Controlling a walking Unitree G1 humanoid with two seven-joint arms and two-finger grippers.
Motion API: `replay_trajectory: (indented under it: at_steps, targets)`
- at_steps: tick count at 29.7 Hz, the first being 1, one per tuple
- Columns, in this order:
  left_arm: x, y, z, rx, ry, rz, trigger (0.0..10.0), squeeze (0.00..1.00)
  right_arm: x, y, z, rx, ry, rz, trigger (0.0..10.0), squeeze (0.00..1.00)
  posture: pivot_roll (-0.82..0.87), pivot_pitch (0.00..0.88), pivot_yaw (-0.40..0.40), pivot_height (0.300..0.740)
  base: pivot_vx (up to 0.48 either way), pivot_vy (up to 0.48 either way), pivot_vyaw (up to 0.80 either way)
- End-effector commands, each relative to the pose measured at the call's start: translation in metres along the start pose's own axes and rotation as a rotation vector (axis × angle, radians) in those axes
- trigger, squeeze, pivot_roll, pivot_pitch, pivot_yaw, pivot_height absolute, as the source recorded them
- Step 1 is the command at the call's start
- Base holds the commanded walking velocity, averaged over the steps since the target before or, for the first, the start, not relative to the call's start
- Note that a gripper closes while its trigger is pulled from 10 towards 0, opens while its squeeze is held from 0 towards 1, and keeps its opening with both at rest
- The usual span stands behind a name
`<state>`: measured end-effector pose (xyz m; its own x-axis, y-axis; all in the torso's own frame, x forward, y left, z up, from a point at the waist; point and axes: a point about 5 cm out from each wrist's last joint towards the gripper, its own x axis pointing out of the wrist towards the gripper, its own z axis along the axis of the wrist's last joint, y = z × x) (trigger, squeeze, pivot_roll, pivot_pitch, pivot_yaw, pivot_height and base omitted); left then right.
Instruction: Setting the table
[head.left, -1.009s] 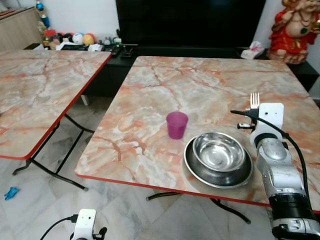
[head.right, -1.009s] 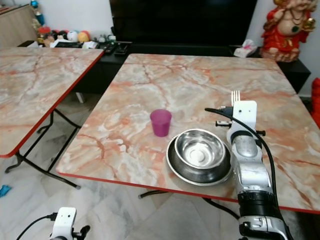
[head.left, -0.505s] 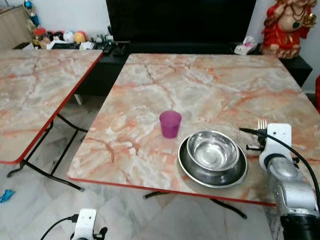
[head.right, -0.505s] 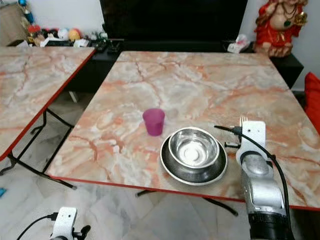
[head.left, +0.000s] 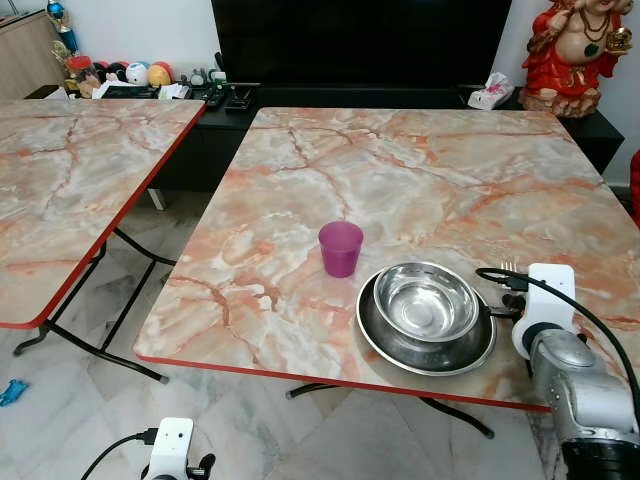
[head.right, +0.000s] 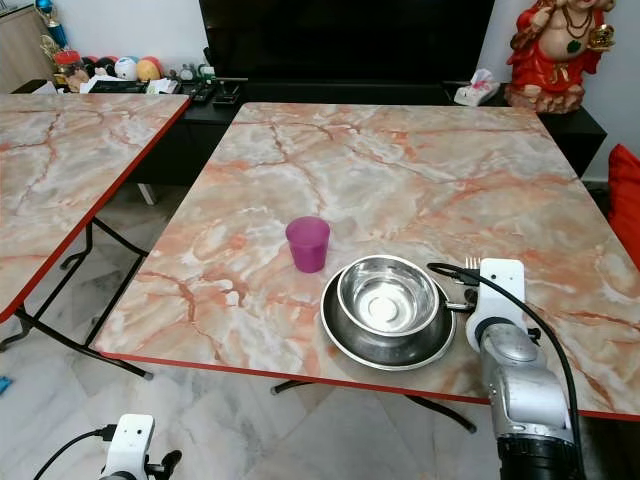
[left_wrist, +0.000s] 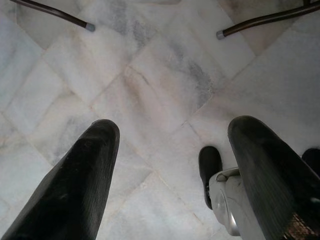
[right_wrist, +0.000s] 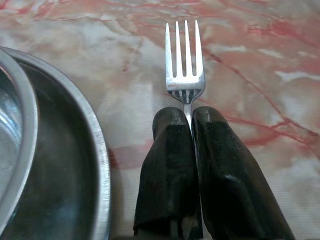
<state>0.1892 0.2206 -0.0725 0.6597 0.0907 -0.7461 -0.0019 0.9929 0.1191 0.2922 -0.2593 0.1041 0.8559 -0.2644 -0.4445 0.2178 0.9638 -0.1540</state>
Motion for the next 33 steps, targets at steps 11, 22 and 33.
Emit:
replay_trajectory:
  at_steps: [11, 22, 33]
  targets:
    - [0.0, 0.0, -0.001, -0.003, 0.006, 0.0, 10.0, 0.0, 0.013, 0.009, 0.0, 0.014, -0.074, -0.005, 10.0, 0.0, 0.03, 0.013, 0.033, 0.74, 0.0, 0.0, 0.0]
    - [0.0, 0.0, -0.001, 0.001, 0.008, -0.002, 10.0, 0.0, 0.023, 0.01, -0.009, 0.028, -0.1, -0.028, 10.0, 0.0, 0.04, 0.021, 0.038, 0.74, 0.0, 0.0, 0.0]
    - [0.0, 0.001, -0.001, 0.003, 0.01, 0.0, 10.0, 0.0, 0.03, 0.003, 0.001, 0.043, -0.192, -0.057, 10.0, 0.0, 0.04, 0.023, 0.043, 0.74, 0.0, 0.0, 0.0]
